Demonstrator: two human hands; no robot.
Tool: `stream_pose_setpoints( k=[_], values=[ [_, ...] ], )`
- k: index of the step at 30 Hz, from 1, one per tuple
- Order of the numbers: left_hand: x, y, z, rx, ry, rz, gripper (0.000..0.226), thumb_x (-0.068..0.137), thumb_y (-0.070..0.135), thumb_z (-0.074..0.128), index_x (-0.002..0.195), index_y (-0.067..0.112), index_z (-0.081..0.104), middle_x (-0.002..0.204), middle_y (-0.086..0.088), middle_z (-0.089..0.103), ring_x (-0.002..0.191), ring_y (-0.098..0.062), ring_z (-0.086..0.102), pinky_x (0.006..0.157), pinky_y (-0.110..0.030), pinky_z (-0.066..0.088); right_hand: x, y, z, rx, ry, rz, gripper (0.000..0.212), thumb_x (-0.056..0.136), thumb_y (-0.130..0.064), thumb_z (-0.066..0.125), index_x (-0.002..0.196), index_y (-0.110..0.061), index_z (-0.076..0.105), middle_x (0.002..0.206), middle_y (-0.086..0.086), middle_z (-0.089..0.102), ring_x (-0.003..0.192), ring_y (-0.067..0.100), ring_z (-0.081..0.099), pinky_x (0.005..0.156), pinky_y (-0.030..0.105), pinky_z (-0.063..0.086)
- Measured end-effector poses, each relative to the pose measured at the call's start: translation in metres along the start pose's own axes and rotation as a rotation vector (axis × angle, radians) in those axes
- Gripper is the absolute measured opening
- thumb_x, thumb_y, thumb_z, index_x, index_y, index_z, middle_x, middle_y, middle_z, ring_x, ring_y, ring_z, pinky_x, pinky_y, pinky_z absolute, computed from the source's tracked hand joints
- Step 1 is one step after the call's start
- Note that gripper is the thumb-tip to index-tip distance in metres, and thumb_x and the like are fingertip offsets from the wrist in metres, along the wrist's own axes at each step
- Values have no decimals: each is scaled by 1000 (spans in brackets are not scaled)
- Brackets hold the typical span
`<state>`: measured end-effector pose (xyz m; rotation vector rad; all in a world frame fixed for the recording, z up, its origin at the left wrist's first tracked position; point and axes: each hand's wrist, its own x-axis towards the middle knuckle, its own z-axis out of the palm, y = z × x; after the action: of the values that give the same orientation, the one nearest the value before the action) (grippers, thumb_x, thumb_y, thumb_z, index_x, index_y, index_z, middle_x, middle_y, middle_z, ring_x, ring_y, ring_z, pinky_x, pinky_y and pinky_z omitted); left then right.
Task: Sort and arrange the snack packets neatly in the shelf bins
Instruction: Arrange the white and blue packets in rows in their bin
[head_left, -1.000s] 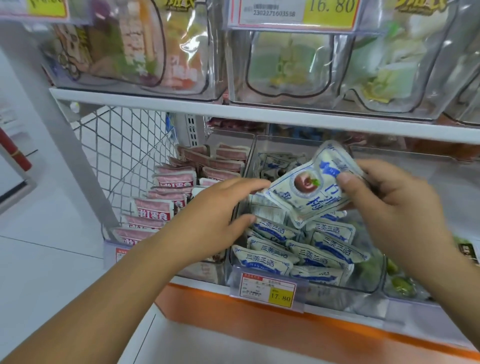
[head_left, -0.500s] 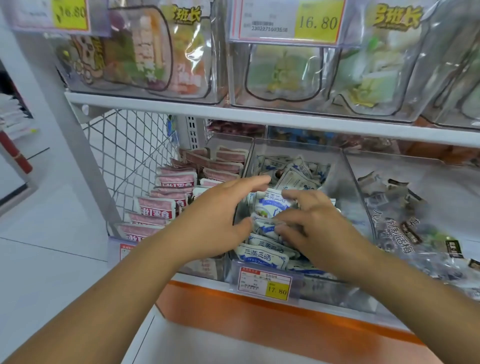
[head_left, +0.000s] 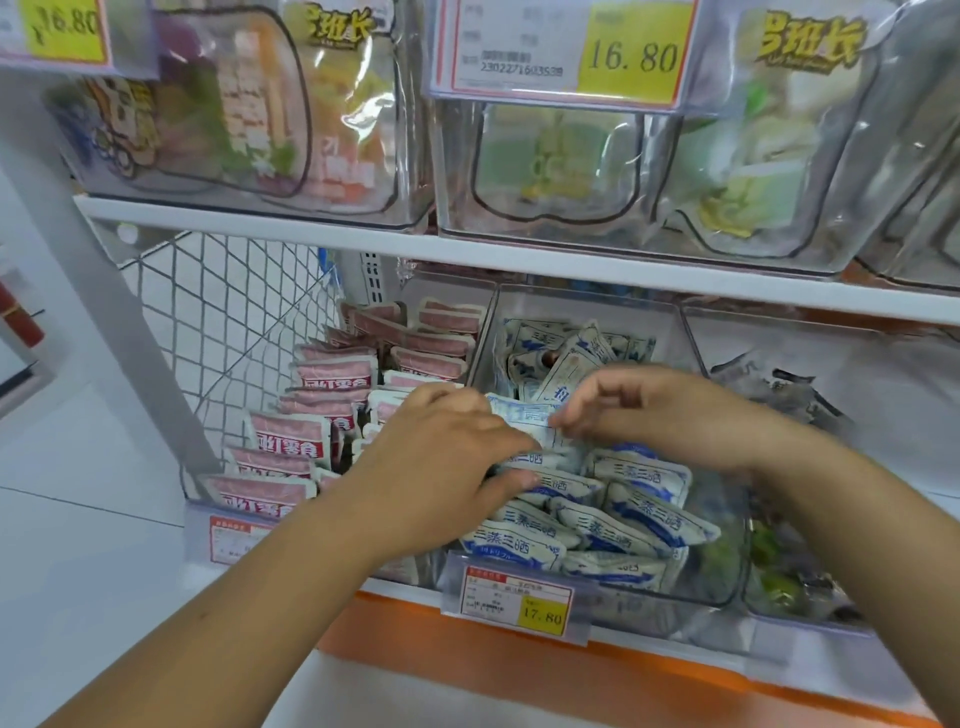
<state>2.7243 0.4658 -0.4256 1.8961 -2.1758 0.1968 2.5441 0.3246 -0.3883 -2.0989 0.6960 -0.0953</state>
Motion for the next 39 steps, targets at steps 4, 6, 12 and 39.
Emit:
stream_pose_setpoints(
  k=[4, 6, 12, 39],
  values=[
    [-1, -4, 6, -64, -7, 16, 45, 93, 59, 31, 117, 39, 63, 96, 21, 68, 98, -7, 49, 87, -36, 42, 40, 4, 8, -476, 96, 23, 28, 91, -26, 63, 118, -28, 58, 113, -9, 60, 103, 9, 57, 89, 27, 47],
    [0, -5, 7, -101, -36, 12, 46, 93, 59, 30, 118, 39, 63, 96, 21, 68, 98, -8, 47, 82, -36, 46, 56, 3, 20, -638, 71, 32, 52, 86, -36, 69, 132, -22, 50, 115, -3, 56, 101, 15, 53, 84, 29, 44],
    [-2, -6, 10, -149, 17, 15, 44, 92, 57, 35, 118, 39, 65, 101, 23, 67, 98, -8, 46, 82, -31, 44, 54, 0, 14, -624, 168, 52, 23, 80, -35, 74, 90, -21, 58, 101, -3, 46, 90, 16, 48, 71, 27, 40],
    [9, -6, -4, -737, 194, -340, 16, 92, 42, 59, 102, 32, 67, 88, 13, 71, 81, -6, 65, 79, -39, 53, -14, -8, 23, 153, 395, -105, 10, 87, -29, 67, 95, -27, 73, 82, -10, 71, 75, 6, 65, 83, 30, 52]
  ],
)
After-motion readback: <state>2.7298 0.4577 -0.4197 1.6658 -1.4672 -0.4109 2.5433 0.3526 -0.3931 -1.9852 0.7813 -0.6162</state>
